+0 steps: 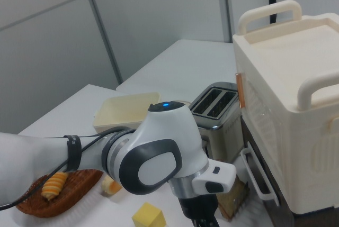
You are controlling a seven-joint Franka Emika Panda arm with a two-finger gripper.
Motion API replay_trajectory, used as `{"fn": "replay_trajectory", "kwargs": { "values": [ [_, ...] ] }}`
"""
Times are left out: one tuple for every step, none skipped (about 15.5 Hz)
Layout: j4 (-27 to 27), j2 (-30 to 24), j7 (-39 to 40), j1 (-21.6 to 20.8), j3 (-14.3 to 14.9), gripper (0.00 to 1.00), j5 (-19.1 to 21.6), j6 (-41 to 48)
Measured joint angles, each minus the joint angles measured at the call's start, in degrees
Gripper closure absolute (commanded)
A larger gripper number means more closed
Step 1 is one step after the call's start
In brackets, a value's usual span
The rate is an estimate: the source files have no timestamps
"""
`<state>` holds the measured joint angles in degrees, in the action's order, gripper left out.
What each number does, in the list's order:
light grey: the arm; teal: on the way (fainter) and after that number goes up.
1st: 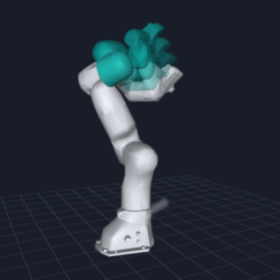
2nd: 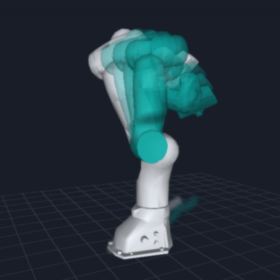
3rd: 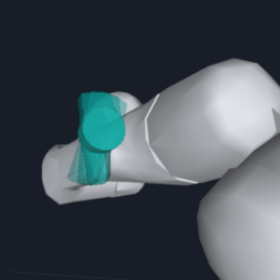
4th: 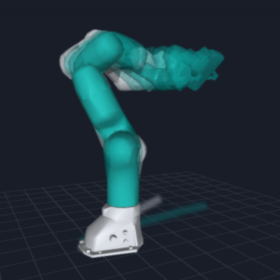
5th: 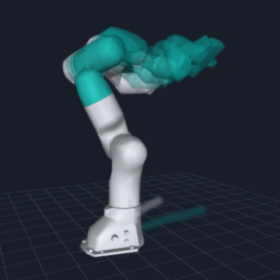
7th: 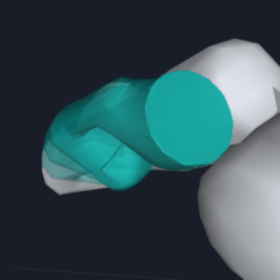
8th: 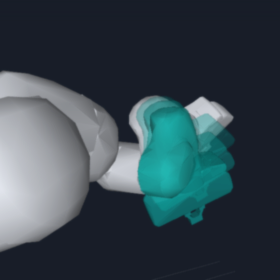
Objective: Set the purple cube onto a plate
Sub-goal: 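Lift the purple cube and carry it over the pink plate, then lower the cube onto the pink plate and open the gripper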
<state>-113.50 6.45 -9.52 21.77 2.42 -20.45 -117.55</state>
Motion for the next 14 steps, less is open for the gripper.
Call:
{"fn": "replay_trajectory", "kwargs": {
  "values": [
    [0.0, 0.0, 0.0, 0.1, 0.1, 0.58, 0.0, 0.0],
    [0.0, 0.0, 0.0, 0.3, 0.1, 0.58, 0.0, 0.0],
    [0.0, 0.0, 0.0, 0.4, 0.2, 0.51, 0.0, 0.0],
    [0.1, 0.0, 0.0, 0.6, 0.4, 0.26, 0.0, 0.0],
    [0.3, 0.0, 0.0, 0.6, 0.6, 0.08, 0.0, 0.0],
    [0.4, 0.0, 0.0, 0.7, 0.8, 0.0, 0.0, 0.0],
    [0.5, 0.0, 0.0, 0.8, 0.9, 0.0, 0.0, 0.0],
    [0.5, 0.0, 0.0, 0.9, 0.9, 0.0, 0.0, 0.0],
    [0.6, 0.0, 0.0, 1.0, 0.9, 0.0, 0.0, 0.0],
    [0.6, 0.0, 0.0, 1.0, 0.9, 0.0, 0.0, 0.0],
    [0.6, 0.0, 0.0, 1.0, 0.9, 0.0, 0.0, 0.0],
    [0.6, 0.0, 0.0, 1.0, 0.9, 0.0, 0.0, 0.0],
    [0.6, 0.1, 0.0, 1.0, 0.9, 0.0, 0.0, 0.0],
    [0.6, 0.1, 0.0, 1.0, 0.8, 0.0, 0.0, 0.0]
  ]
}}
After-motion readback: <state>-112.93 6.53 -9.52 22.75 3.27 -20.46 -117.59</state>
